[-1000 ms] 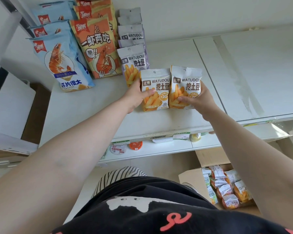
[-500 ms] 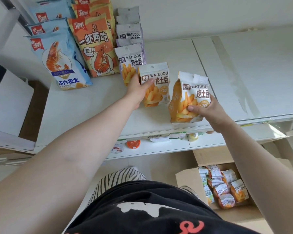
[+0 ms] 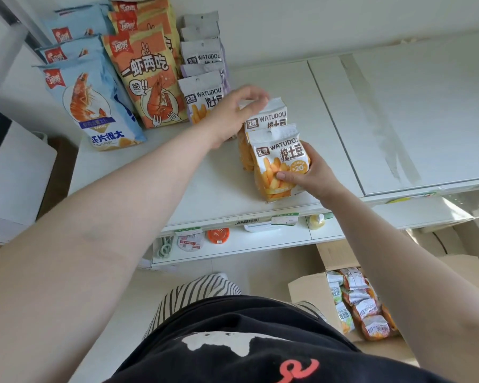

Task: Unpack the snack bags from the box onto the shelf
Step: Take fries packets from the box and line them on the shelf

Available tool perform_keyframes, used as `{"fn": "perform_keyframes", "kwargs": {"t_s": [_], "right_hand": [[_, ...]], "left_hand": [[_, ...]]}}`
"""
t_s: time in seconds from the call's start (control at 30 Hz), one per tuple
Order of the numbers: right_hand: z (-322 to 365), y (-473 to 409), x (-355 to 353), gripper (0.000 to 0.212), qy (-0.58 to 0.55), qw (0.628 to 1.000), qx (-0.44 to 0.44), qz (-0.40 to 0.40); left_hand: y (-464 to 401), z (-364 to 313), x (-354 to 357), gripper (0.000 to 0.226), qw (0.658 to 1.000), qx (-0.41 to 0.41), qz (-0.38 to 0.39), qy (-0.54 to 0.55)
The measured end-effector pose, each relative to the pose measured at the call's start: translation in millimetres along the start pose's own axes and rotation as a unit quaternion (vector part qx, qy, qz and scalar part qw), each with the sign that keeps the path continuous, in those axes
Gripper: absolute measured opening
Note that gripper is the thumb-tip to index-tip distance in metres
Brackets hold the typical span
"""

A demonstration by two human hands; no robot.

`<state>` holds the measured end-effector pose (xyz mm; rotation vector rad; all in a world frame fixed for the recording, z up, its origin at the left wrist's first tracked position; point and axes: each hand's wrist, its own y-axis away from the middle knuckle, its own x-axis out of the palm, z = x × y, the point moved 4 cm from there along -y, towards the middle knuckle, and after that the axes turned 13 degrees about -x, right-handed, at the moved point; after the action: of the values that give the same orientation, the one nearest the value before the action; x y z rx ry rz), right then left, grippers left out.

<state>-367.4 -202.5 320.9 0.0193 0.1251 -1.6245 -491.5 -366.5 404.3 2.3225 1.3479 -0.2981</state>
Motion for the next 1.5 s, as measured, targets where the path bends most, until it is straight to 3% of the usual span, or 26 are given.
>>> {"fn": "perform_keyframes", "kwargs": {"t_s": [0.1,0.2,0.3,0.47,0.73,0.87,0.97,1.07,1.2,1.5], "right_hand": [[1,-1,5,0.077,-0.016,0.999,-0.025,-0.023],[4,-4,15,0.076,-0.03,0.998,-0.049,-0.032],[2,-6,22,0.08,-0.002,0.998,-0.056,-0.035],[5,-12,20,0.071,0.105,0.99,-0.086,0.02],[-4,-11,15,0.127,0.133,0.988,-0.065,0.052],[-10,-15,12,0.13,0.113,0.992,-0.046,0.027],[-14,-17,17,0.138,0.022,0.999,-0.027,0.022],[-19,-25,20,0.135,-0.022,0.999,-0.025,0.002],[-29,-50,11,0.116,-0.007,0.999,-0.043,-0.021],[-48,-143,-7,0.092,0.033,0.995,-0.078,-0.043]], "left_hand": [[-5,-2,3,0.022,0.992,-0.017,0.044,-0.116],[-10,2,7,0.027,0.978,-0.023,0.008,-0.205],[-9,-1,10,0.018,0.992,-0.031,-0.02,-0.125],[-3,1,16,0.027,0.998,-0.06,-0.016,0.016],[-3,-7,12,0.024,0.997,-0.072,-0.001,0.009],[-9,-18,12,0.022,0.996,-0.044,0.014,-0.082],[-14,-31,11,0.024,0.988,-0.005,0.022,-0.155],[-29,-29,8,0.04,0.983,0.011,0.028,-0.181],[-59,-30,1,0.07,0.964,0.009,0.032,-0.265],[-146,-65,-22,0.06,0.896,0.033,0.001,-0.442]]}}
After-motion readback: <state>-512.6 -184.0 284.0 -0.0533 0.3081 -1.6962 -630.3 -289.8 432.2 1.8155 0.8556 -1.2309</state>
